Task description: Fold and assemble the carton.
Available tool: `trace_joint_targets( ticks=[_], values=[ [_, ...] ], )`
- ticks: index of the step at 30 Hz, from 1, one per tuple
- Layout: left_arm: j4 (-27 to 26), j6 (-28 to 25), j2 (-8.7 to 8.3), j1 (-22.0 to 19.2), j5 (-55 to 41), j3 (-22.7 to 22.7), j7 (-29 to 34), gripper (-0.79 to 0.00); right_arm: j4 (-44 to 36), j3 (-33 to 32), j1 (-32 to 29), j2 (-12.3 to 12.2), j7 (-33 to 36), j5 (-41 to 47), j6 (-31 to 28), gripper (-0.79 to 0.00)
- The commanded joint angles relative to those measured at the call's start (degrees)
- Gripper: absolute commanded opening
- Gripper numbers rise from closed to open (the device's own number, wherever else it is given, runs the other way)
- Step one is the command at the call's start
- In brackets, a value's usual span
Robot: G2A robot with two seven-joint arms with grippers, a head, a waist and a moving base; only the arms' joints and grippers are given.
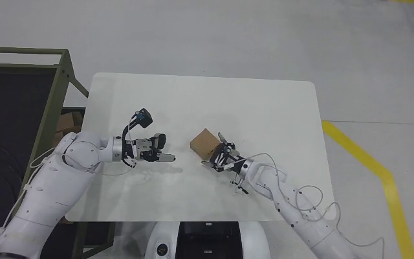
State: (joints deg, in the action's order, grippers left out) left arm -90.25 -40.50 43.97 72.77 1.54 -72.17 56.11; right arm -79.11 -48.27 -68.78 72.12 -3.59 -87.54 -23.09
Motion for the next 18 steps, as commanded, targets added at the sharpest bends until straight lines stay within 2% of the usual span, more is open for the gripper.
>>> trace_joint_targets(
  ticks=[1,18],
  values=[
    [0.0,0.0,0.0,0.0,0.0,0.0,0.0,0.0,-0.6,-0.1,-0.4,-0.2,0.3,-0.3,-1.3,0.0],
    [0.0,0.0,0.0,0.0,0.0,0.0,0.0,0.0,-5.9,0.5,-2.2,-1.6,0.2,-5.7,-13.2,0.0]
  ],
)
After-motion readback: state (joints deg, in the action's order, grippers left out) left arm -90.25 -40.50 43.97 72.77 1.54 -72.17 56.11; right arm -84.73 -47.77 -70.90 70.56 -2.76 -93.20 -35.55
